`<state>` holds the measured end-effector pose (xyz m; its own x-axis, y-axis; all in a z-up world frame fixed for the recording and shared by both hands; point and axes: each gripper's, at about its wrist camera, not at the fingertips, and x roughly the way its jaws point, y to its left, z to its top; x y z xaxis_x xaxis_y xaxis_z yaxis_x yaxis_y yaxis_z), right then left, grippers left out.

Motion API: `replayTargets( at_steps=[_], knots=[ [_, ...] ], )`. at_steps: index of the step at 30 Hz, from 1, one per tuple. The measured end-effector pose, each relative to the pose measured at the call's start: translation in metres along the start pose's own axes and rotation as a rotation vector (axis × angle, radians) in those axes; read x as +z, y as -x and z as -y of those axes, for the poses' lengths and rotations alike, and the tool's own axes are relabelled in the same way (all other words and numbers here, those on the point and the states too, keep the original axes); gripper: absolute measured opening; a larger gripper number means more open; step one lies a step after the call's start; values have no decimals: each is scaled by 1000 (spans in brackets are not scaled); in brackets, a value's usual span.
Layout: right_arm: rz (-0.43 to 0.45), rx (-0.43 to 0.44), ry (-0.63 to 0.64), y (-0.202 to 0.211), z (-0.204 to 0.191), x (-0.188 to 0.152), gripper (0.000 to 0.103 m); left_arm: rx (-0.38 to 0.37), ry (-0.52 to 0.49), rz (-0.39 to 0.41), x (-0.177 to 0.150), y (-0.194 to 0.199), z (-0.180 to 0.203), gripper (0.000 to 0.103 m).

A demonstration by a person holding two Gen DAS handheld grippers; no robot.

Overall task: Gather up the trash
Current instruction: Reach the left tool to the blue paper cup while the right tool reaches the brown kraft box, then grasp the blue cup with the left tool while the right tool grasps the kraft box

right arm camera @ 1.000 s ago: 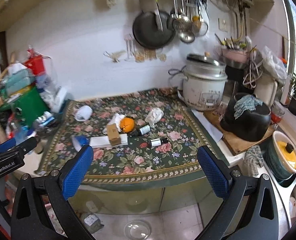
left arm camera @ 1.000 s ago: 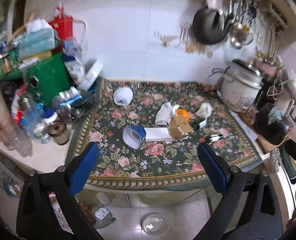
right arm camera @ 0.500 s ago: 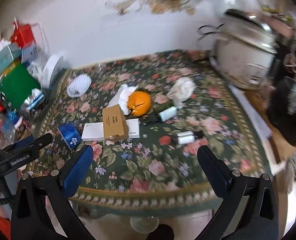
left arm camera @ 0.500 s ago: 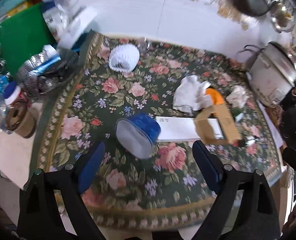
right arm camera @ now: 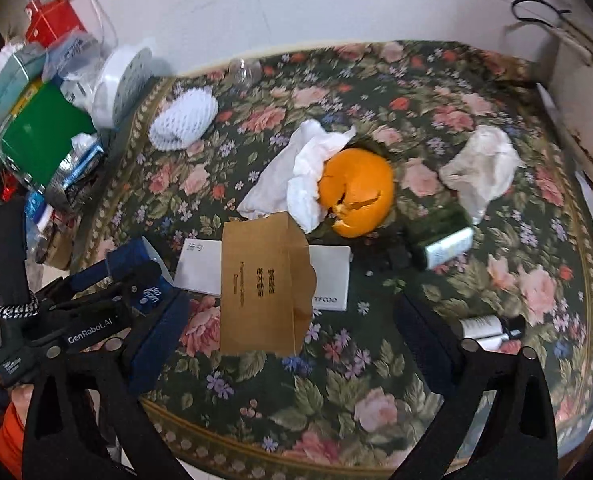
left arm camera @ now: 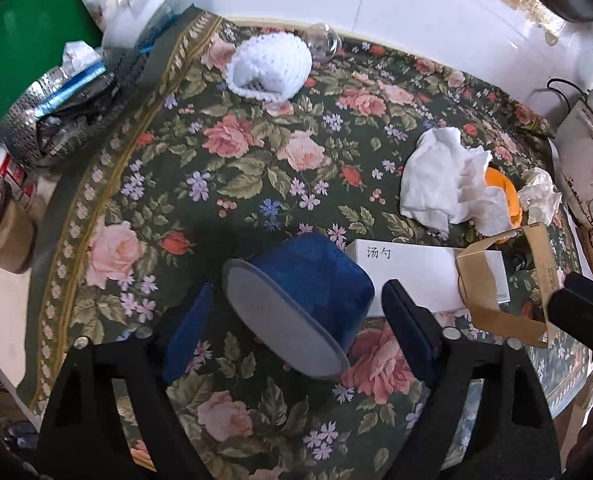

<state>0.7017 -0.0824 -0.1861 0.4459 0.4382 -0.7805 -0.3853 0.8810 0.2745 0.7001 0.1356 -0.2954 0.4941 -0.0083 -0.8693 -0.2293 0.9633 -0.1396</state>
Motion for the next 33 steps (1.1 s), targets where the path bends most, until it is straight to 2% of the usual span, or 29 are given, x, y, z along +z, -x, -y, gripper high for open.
replayTargets(
  at_steps=[4, 9, 12, 22, 33],
  knots=[
    [-41, 25, 14, -15, -2, 5, 81, -3, 20, -21, 0, -8, -1, 72],
    [-70, 34, 54, -24, -7, 7, 57, -19, 12, -43, 0, -10, -1, 41],
    [-76, 34, 57, -24, -9, 6, 39, -26, -7, -53, -1, -9, 1, 29],
    [-10, -1, 24, 1, -14, -7, 36, -70, -45, -23, -9, 22, -9, 27],
    [111, -79, -21, 51, -45, -47, 36, -164, -183, 58, -34, 97, -8, 27]
  ],
)
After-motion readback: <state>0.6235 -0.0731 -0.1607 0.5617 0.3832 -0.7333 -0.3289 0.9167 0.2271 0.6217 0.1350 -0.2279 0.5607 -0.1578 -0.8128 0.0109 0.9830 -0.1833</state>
